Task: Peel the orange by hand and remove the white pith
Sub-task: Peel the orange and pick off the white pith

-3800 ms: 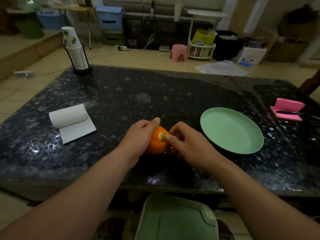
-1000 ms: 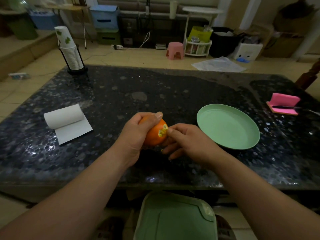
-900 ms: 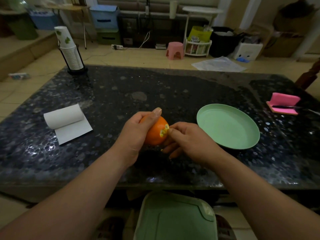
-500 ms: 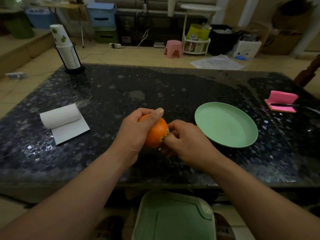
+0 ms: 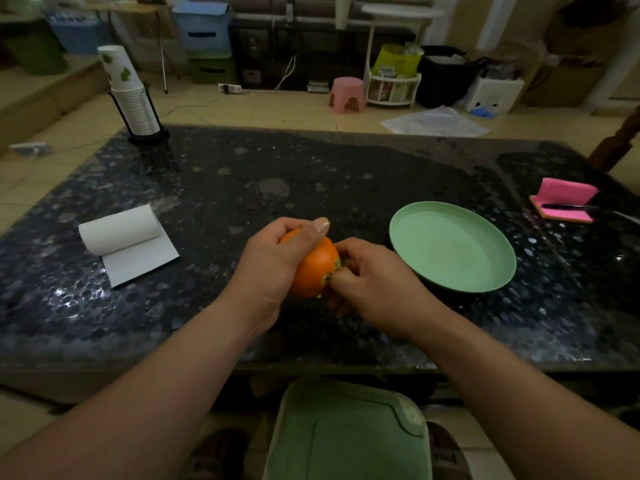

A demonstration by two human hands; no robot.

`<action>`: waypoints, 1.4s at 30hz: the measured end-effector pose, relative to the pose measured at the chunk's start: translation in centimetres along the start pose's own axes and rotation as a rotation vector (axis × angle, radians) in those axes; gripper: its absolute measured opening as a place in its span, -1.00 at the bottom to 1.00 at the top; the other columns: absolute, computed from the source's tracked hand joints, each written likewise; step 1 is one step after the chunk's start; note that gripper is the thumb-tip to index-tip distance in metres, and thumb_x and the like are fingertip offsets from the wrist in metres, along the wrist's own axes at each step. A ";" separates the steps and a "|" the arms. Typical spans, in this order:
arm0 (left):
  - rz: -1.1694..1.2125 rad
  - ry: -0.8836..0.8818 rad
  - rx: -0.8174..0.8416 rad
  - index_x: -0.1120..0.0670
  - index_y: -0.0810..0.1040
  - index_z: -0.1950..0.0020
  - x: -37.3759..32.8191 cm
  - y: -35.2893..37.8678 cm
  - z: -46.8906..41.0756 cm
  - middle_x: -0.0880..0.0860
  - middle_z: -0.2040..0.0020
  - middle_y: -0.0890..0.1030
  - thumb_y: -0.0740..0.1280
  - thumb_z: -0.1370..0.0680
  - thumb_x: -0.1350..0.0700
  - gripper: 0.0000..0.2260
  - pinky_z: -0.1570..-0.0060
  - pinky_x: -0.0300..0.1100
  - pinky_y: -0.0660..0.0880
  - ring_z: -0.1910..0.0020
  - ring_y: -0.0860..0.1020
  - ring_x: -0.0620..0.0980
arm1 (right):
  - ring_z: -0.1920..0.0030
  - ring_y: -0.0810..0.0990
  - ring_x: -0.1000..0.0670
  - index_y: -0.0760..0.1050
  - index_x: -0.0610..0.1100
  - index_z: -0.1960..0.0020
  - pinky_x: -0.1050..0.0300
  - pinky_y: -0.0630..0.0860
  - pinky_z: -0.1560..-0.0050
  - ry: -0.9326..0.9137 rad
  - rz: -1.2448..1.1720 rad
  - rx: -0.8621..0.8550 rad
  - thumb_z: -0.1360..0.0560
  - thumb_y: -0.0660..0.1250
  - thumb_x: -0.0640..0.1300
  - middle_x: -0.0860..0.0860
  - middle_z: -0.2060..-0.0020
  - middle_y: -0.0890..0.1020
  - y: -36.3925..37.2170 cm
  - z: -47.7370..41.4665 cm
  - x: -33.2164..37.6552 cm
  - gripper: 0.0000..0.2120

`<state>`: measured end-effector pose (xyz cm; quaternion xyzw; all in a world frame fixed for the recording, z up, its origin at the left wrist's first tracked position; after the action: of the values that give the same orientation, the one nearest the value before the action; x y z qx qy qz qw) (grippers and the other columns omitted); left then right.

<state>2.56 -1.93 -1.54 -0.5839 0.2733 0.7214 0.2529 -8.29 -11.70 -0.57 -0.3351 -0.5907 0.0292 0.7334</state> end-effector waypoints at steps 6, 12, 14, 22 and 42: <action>0.102 -0.122 -0.013 0.03 0.67 -0.17 1.6 -0.5 -0.4 0.13 -0.07 0.71 0.50 -0.50 -0.21 -0.61 0.13 0.03 0.66 0.07 0.70 0.09 | 0.18 0.75 0.02 0.56 0.00 -0.31 -0.07 0.73 0.07 0.023 -0.006 0.049 -0.66 0.30 -0.11 -0.03 0.15 0.75 0.3 -0.2 -0.3 -0.76; 0.320 -0.238 -0.022 0.05 0.64 -0.28 2.2 -0.9 -0.8 0.10 0.04 0.73 0.51 -0.50 -0.20 -0.53 0.12 0.00 0.68 0.16 0.71 0.05 | 0.08 0.72 -0.09 0.55 -0.06 -0.36 0.05 0.65 0.13 0.069 -0.361 0.153 -0.75 0.18 0.05 -0.20 -0.01 0.71 0.8 0.2 -0.1 -0.69; 0.322 -0.239 -0.011 0.07 0.64 -0.32 2.2 -0.8 -0.9 0.11 0.02 0.73 0.52 -0.49 -0.21 -0.48 0.10 0.02 0.68 0.14 0.71 0.06 | 0.10 0.72 -0.09 0.52 -0.07 -0.40 0.03 0.65 0.15 0.057 -0.332 0.150 -0.74 0.21 0.06 -0.21 -0.02 0.70 1.0 0.1 0.0 -0.67; 0.214 -0.201 -0.008 0.05 0.62 -0.32 2.2 -1.1 -1.0 0.15 -0.12 0.72 0.53 -0.46 -0.29 -0.43 -0.11 0.13 0.66 0.01 0.72 0.12 | 0.10 0.74 -0.04 0.49 0.01 -0.43 -0.08 0.72 0.06 -0.017 -0.084 0.106 -0.76 0.16 -0.01 -0.07 0.05 0.72 0.5 0.1 0.6 -0.71; 0.074 -0.220 0.026 -0.05 0.66 -0.20 2.4 -0.6 -0.2 0.16 -0.17 0.71 0.52 -0.45 -0.32 -0.54 -0.01 0.14 0.68 -0.06 0.71 0.18 | 0.04 0.76 0.02 0.45 0.08 -0.48 -0.11 0.74 0.01 0.054 -0.055 0.134 -0.69 0.28 -0.06 0.01 -0.05 0.72 0.4 0.6 0.7 -0.64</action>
<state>2.61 -1.51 -3.98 -0.4872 0.2746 0.7864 0.2622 -8.48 -10.80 -0.13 -0.2694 -0.5762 0.0394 0.7706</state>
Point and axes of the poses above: each hand's wrist, its own z-axis away from the middle knuckle, its own y-axis out of the palm, x = y × z, the point moved 10 cm from there along -z, towards the middle knuckle
